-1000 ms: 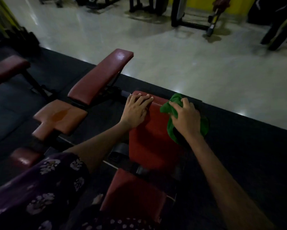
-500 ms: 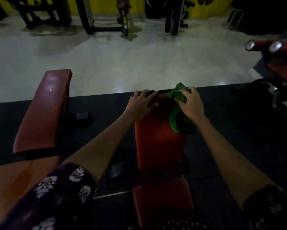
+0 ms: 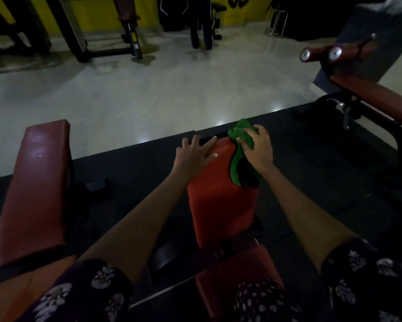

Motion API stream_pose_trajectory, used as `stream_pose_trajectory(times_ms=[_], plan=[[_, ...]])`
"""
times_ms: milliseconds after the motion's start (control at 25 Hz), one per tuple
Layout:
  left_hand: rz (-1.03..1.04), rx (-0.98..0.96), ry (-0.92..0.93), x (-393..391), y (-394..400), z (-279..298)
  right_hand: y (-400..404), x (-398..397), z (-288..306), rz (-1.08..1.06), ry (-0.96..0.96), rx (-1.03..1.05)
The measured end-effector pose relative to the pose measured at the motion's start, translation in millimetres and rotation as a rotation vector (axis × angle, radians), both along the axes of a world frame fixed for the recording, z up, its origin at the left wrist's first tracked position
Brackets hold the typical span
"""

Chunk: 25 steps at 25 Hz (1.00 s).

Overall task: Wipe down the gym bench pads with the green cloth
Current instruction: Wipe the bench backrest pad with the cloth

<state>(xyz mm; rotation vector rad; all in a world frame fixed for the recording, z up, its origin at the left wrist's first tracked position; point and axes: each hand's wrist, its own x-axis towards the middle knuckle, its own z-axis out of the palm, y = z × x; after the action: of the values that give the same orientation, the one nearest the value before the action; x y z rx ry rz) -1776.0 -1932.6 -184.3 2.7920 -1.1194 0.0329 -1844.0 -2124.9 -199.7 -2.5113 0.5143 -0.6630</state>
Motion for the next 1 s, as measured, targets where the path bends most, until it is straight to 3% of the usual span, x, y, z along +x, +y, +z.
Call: stream_pose_trajectory(times_ms=[120, 280, 360, 520, 680, 880, 1000], plan=[[-0.170, 0.134, -0.100, 18, 0, 8, -3, 0, -2, 0.019, 0.017, -0.018], [-0.384, 0.040, -0.051, 34, 2, 6, 15, -4, 2, -0.093, -0.032, 0.058], [-0.409, 0.025, -0.039, 38, 6, 1, 35, -12, -4, -0.078, -0.069, 0.057], [-0.371, -0.002, -0.020, 31, 4, 2, 20, -23, -12, 0.088, -0.022, -0.138], [-0.332, -0.054, -0.010, 35, 1, -3, 19, -13, -2, -0.256, -0.112, 0.196], [-0.345, -0.144, -0.032, 33, 3, -4, 95, -21, -39, -0.248, -0.218, 0.148], [-0.370, -0.183, -0.008, 35, 4, -10, 102, -21, -58, -0.496, -0.326, 0.451]])
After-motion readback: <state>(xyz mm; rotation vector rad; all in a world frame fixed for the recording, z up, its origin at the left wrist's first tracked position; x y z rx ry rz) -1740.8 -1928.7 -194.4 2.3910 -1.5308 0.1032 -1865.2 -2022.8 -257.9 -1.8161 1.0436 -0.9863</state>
